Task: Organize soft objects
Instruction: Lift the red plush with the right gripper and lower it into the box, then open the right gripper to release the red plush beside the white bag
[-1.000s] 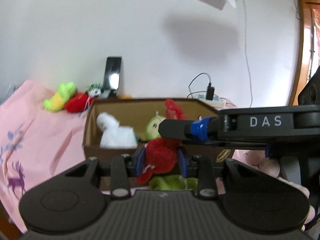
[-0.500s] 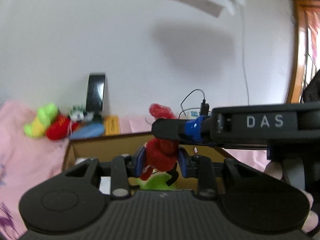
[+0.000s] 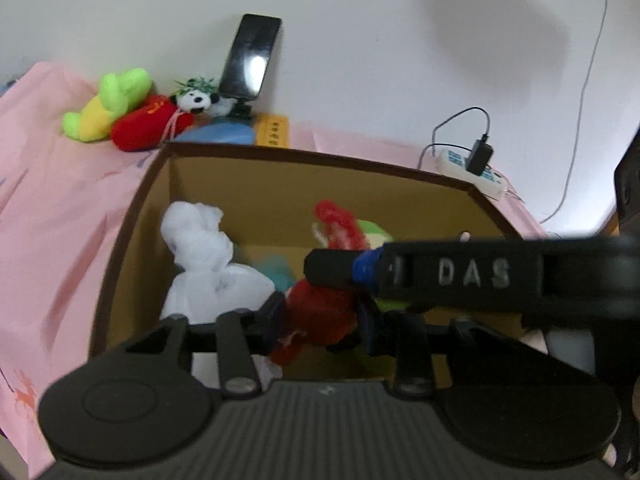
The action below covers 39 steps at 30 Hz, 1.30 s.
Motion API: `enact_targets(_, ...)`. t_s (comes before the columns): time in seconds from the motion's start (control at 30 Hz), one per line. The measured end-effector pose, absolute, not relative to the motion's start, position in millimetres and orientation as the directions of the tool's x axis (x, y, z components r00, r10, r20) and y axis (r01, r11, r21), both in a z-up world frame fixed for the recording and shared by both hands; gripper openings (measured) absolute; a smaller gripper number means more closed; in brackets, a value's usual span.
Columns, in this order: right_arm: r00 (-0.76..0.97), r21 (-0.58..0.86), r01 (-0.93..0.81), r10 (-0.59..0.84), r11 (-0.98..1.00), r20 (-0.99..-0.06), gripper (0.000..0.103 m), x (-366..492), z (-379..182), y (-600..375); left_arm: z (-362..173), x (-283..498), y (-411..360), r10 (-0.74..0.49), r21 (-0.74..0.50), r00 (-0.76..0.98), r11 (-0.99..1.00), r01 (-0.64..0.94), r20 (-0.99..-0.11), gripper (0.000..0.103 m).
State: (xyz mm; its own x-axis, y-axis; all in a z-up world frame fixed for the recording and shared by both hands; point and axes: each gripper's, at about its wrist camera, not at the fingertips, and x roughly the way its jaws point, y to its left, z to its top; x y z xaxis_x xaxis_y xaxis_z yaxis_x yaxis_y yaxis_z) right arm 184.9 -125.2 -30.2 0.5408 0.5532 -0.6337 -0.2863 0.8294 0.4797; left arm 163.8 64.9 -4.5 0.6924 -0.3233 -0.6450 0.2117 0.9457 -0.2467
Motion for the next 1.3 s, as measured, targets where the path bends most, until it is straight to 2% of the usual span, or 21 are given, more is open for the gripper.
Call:
enact_targets(0.03,0.54,0.496,-0.265,0.554,0.827,-0.634,0.011,187.6,-32.3,-127.3,-5.7,163.9,65.2,-0.309,-0.234,0.698,0.951,0.205,-0.646,0.053)
enact_targets(0.17,0.557,0.533,-0.196,0.54,0.823,-0.63,0.012,193.3,-37.9,-134.1,-10.6,161.9,67.8,-0.29,-0.212,0.699,0.957,0.198,-0.654,0.056)
enact_targets(0.43,0.623,0.636,-0.168,0.581,0.754,-0.524,0.013,191.6,-34.9,-149.6,-13.9,153.0,69.9,-0.324,-0.239,0.694,0.946,0.22,-0.643,0.056)
enact_targets(0.53,0.653,0.657,-0.163,0.58,0.736,-0.488,0.013,188.9,-28.8,-156.6,-8.1,144.5,67.6,-0.349,-0.244,0.69,0.937,0.25,-0.634,0.06)
enact_targets(0.97,0.685,0.638,-0.177,0.559,0.749,-0.466,0.013,149.2,-11.6,-166.9,12.9,109.3,65.1,-0.291,-0.211,0.735,0.956,0.203,-0.612,0.06)
enact_targets(1.3,0.729,0.583,-0.188,0.51,0.79,-0.456,0.014,102.1,-1.3,-167.9,30.4,75.5,51.7,-0.153,-0.083,0.788,0.988,0.13,-0.596,0.06)
